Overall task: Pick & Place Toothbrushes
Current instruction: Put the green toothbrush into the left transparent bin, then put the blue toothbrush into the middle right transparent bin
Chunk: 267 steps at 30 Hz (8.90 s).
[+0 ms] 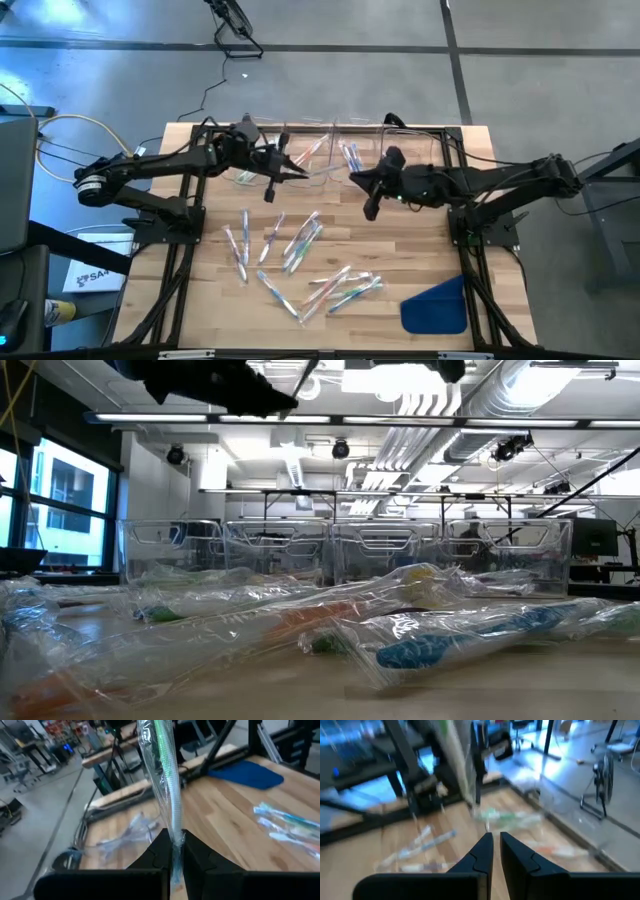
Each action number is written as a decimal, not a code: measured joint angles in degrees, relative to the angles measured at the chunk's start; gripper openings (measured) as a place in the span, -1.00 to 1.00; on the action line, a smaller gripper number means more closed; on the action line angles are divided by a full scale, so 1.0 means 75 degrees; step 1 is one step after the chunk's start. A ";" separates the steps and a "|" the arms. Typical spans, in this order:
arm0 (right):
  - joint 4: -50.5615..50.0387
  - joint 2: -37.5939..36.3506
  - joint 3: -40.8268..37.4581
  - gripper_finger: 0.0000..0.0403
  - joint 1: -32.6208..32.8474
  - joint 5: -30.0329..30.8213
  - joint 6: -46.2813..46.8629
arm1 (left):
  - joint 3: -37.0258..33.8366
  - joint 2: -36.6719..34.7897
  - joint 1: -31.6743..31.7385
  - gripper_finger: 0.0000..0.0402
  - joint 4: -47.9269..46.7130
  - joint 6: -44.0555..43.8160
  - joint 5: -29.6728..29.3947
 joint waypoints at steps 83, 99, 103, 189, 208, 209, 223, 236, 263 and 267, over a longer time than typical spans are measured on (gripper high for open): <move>0.2220 0.1153 0.0000 -0.03 -0.0369 -0.0947 -0.2063 | -0.0006 0.0003 0.2505 -0.93 -0.1746 -0.0268 -0.0827; 0.1585 0.1120 0.0000 -0.12 -0.0286 -0.0945 -0.1931 | -0.0017 0.0003 0.4004 -0.91 -0.5942 -0.1523 -0.3987; 0.1568 0.1121 0.0000 -0.13 -0.0286 -0.0944 -0.1928 | -0.0017 0.0005 0.3998 -0.89 -0.5932 -0.1668 -0.4012; 0.1454 0.1129 0.0000 -0.13 -0.0295 -0.0971 -0.1712 | -0.0017 -0.3490 0.0514 -0.33 -0.4734 0.0713 -0.4200; 0.1424 0.1129 0.0000 -0.13 -0.0295 -0.0971 -0.1721 | -0.0020 -0.3984 -0.2868 -0.33 -0.8629 -0.4225 -0.7189; 0.1422 0.1129 0.0000 -0.13 -0.0295 -0.0971 -0.1721 | -0.0026 -0.3973 -0.3052 -0.33 -0.9007 -0.4727 -0.7318; 0.1416 0.1132 0.0000 -0.13 -0.0295 -0.0971 -0.1725 | -0.1596 -0.3890 -0.4249 -0.33 -0.9174 -0.8270 -0.6513; 0.1345 0.1132 0.0000 -0.13 -0.0295 -0.0974 -0.1724 | -0.1626 -0.3382 -0.4261 -0.33 -0.8932 -0.9505 -0.5906; 0.1009 0.1132 0.0000 -0.13 -0.0295 -0.0971 -0.1528 | -0.1836 -0.2192 -0.4255 -0.33 -0.8282 -0.9208 -0.4817; 0.0976 0.1135 0.0000 -0.13 -0.0295 -0.0971 -0.1528 | -0.2109 -0.1603 -0.4255 -0.33 -0.7967 -0.9225 -0.4663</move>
